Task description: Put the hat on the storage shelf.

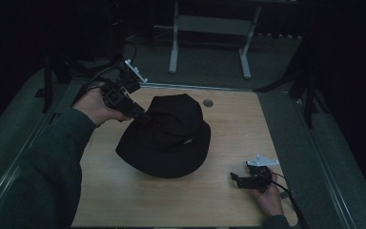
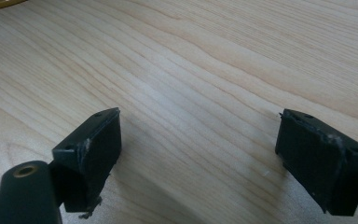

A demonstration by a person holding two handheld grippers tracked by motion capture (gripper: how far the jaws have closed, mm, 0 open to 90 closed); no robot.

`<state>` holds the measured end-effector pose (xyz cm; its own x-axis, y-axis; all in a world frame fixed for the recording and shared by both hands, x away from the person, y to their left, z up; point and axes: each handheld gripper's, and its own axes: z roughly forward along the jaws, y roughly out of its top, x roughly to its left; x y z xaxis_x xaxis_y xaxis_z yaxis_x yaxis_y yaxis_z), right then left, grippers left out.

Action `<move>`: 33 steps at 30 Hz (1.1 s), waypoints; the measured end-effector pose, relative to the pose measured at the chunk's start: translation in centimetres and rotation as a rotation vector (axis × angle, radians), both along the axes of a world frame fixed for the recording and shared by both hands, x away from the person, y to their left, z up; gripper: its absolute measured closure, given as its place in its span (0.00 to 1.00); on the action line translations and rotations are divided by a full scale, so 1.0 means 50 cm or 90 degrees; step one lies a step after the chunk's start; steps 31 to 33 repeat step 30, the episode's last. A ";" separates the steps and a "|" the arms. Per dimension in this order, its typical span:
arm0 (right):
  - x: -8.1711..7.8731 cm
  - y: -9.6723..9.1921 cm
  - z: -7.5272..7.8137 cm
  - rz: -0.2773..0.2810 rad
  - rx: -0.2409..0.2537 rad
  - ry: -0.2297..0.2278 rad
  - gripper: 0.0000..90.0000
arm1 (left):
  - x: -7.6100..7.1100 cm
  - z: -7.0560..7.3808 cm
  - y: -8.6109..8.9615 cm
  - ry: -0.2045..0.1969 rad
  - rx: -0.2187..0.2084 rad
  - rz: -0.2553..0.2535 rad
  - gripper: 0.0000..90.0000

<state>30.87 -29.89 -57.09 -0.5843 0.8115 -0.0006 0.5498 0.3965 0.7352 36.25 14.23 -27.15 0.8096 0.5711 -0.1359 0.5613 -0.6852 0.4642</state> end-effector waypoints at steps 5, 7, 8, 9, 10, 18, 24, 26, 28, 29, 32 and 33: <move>0.000 0.000 0.000 0.000 -0.001 0.000 0.16 | 0.000 0.004 0.006 -0.002 -0.002 0.010 0.55; 0.000 0.000 0.000 0.000 0.000 0.000 0.16 | -0.001 0.006 0.009 -0.003 -0.001 0.014 0.53; 0.000 0.000 0.000 0.000 0.000 0.000 0.16 | -0.002 0.008 0.012 -0.009 -0.001 0.016 0.52; 0.000 0.000 0.000 0.000 0.000 0.000 0.16 | -0.002 0.008 0.012 -0.009 -0.001 0.016 0.51; 0.000 0.000 0.000 0.000 -0.001 0.000 0.16 | -0.002 0.011 0.015 -0.014 -0.004 0.023 0.49; 0.000 0.000 0.000 0.000 0.000 0.000 0.16 | -0.002 0.013 0.033 -0.032 -0.007 0.045 0.43; 0.000 0.000 0.000 0.000 0.000 0.000 0.16 | -0.001 0.002 0.062 -0.048 -0.004 0.078 0.38; 0.000 0.000 0.000 0.000 0.000 0.000 0.16 | -0.003 0.000 0.072 -0.057 -0.008 0.092 0.37; 0.000 0.000 0.000 -0.001 0.001 0.001 0.16 | -0.006 0.000 0.083 -0.077 -0.001 0.110 0.36; 0.000 0.000 0.000 -0.001 0.001 0.001 0.16 | -0.008 -0.001 0.088 -0.086 0.002 0.120 0.36; 0.000 0.000 0.000 -0.001 0.001 0.001 0.16 | -0.010 -0.002 0.094 -0.095 0.004 0.130 0.35; 0.000 0.000 0.000 -0.001 0.001 0.001 0.16 | -0.010 -0.002 0.094 -0.095 0.004 0.130 0.35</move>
